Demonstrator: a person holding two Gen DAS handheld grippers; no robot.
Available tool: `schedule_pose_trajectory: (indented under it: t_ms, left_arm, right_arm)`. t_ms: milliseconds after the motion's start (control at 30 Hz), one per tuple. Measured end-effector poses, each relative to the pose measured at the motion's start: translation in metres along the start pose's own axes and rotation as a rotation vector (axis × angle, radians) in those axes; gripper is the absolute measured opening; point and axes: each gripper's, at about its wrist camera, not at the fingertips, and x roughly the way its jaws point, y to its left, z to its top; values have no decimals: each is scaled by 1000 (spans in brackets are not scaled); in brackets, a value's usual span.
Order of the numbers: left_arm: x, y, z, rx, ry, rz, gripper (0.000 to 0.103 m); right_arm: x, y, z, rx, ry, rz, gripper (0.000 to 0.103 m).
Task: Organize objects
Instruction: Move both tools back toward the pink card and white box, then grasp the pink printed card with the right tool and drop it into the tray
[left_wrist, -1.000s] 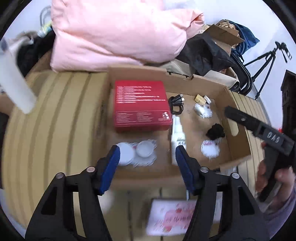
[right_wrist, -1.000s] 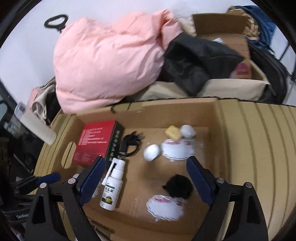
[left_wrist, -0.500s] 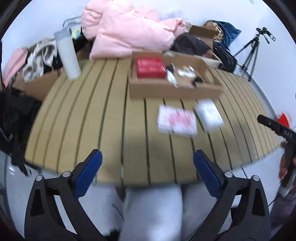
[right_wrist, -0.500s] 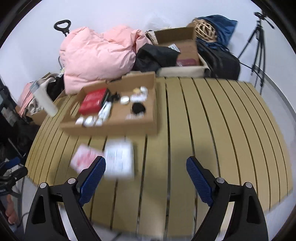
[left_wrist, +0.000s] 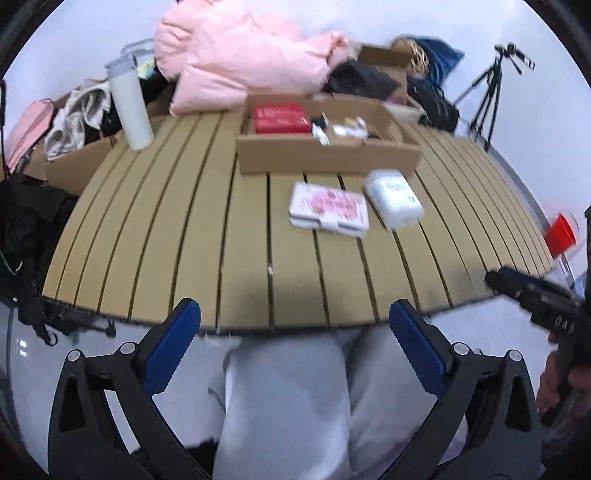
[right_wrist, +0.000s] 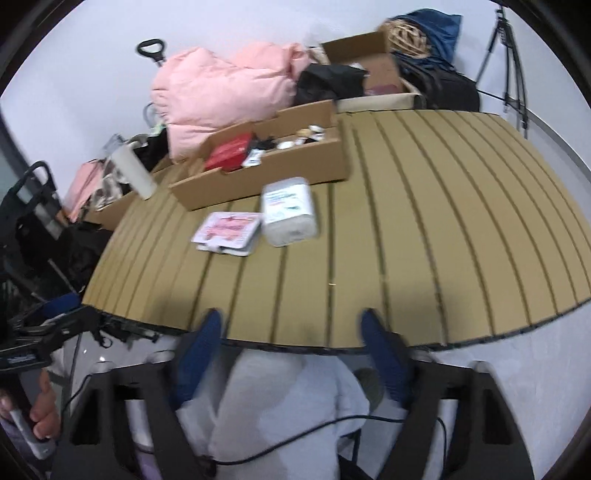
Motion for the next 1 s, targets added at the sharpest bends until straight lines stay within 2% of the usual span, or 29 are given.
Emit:
schedule_pose_trajectory:
  t_ms: [67,133,200,267,300,400,433,500,533,600,633,667,733,800,833,867,933,1000]
  left_arm:
    - [9,8,3,-17,-56,4,93]
    - [27,16,15,-39,-62,3,75]
    - [48,26,34,-66,-56,-16,68]
    - [64,35,45,-97,-60,-33,67]
    - [79,41,53,-117,-42,-77,66]
    - [119,44,69,-154,30,-169,66]
    - [129,42,71,-152,45,-175,63]
    - [152,33,75,-130,68,-192,60]
    - [160,30,74,-129,77,-201,52]
    - [177,27,73,-151,112,-236,37]
    - [185,27,73,-185,131,-275,26]
    - [187,25,72,-193,131,-275,26]
    - [184,23,71,-180,90,-254,22]
    - [177,22,67,-180,80,-234,19]
    - [174,22,66,-187,82,-222,17]
    - [169,21,63,-188,85,-213,15]
    - [150,19,52,-186,79,-230,12]
    - [132,22,39,-207,53,-269,9]
  right_arm:
    - [19,12,3,-7,24,48,64]
    - [51,34,10,-37,45,93,64]
    - [77,53,19,-79,43,93,64]
    - [109,73,32,-120,50,82,64]
    - [121,77,37,-125,50,73,64]
    - [159,73,54,-82,69,-63,64]
    - [168,66,58,-57,65,-111,64]
    - [175,55,59,-20,62,-94,64]
    - [174,49,60,-8,33,-67,64]
    - [174,44,64,-6,22,-71,64]
    - [175,42,65,-8,18,-69,62]
    - [174,42,65,-28,8,-69,54]
    - [174,43,68,-20,15,-12,40]
    - [175,45,71,-37,20,-11,39]
    - [173,47,70,-53,15,-12,35]
    - [170,48,69,-57,13,-8,26]
    - [154,51,66,-55,2,40,16]
    - [138,57,60,-76,-11,37,16]
